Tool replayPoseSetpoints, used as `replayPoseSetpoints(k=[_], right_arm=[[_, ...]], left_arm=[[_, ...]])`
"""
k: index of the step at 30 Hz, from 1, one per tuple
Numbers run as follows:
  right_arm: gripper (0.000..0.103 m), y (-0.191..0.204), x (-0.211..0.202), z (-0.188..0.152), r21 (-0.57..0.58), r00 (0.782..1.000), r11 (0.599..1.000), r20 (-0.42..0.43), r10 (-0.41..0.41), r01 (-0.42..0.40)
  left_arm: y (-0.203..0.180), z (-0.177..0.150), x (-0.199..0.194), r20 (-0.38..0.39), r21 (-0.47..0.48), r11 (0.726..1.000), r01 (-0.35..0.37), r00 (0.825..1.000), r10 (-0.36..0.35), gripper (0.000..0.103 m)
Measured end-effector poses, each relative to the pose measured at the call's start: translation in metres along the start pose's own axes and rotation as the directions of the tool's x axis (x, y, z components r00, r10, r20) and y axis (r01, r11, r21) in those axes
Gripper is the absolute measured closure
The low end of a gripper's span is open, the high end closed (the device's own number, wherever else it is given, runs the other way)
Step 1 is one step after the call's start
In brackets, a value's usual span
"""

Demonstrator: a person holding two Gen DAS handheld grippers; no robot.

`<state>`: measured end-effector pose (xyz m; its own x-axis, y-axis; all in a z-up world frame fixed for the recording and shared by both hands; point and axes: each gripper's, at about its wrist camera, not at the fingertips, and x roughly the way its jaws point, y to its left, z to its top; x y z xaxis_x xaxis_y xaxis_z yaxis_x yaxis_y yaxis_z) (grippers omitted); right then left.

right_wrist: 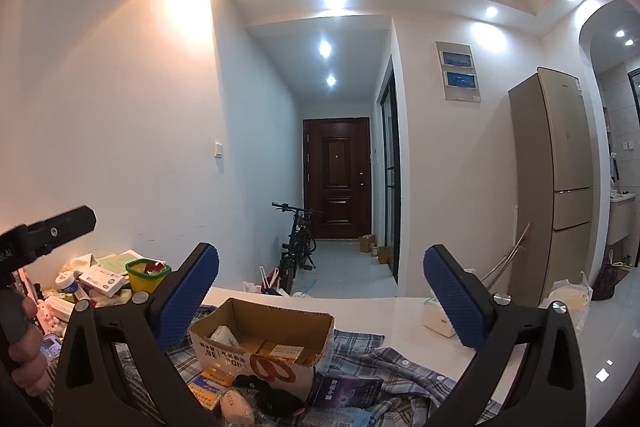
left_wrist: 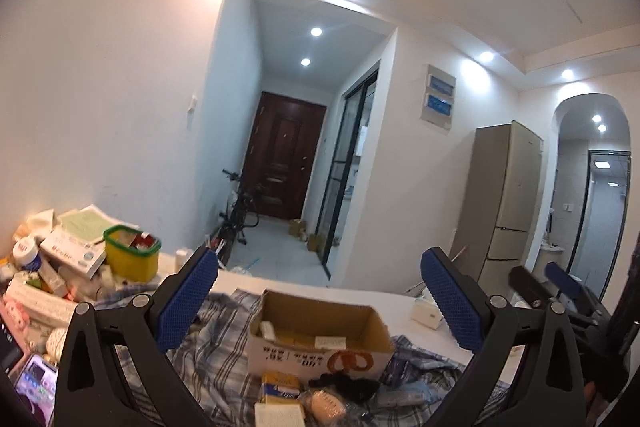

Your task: Organize objects

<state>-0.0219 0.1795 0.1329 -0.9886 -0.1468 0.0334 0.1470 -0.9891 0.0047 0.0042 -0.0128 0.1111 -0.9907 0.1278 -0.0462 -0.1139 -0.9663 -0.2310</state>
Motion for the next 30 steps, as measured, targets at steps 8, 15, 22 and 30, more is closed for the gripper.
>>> replayPoseSetpoints(k=[8, 15, 22, 30], right_arm=[[0.001, 0.001, -0.015, -0.009, -0.039, 0.999, 0.999, -0.007, -0.035, 0.035], [0.001, 0.005, -0.019, -0.018, -0.041, 0.999, 0.999, -0.046, -0.016, 0.014], [0.001, 0.001, -0.019, -0.035, -0.015, 0.992, 0.999, -0.124, 0.029, -0.031], [0.001, -0.013, -0.01, -0.057, 0.024, 0.978, 1.0, -0.209, 0.01, -0.005]], left_arm=[[0.002, -0.029, -0.014, -0.025, 0.058, 0.997, -0.058, 0.998, 0.059, 0.0], [0.016, -0.043, -0.012, -0.085, 0.023, 0.998, -0.066, 0.994, 0.068, 0.0], [0.027, -0.066, -0.011, -0.163, 0.018, 0.995, -0.098, 0.982, 0.1, 0.0], [0.038, -0.094, -0.009, -0.255, 0.02, 0.991, -0.129, 0.958, 0.13, 0.0]])
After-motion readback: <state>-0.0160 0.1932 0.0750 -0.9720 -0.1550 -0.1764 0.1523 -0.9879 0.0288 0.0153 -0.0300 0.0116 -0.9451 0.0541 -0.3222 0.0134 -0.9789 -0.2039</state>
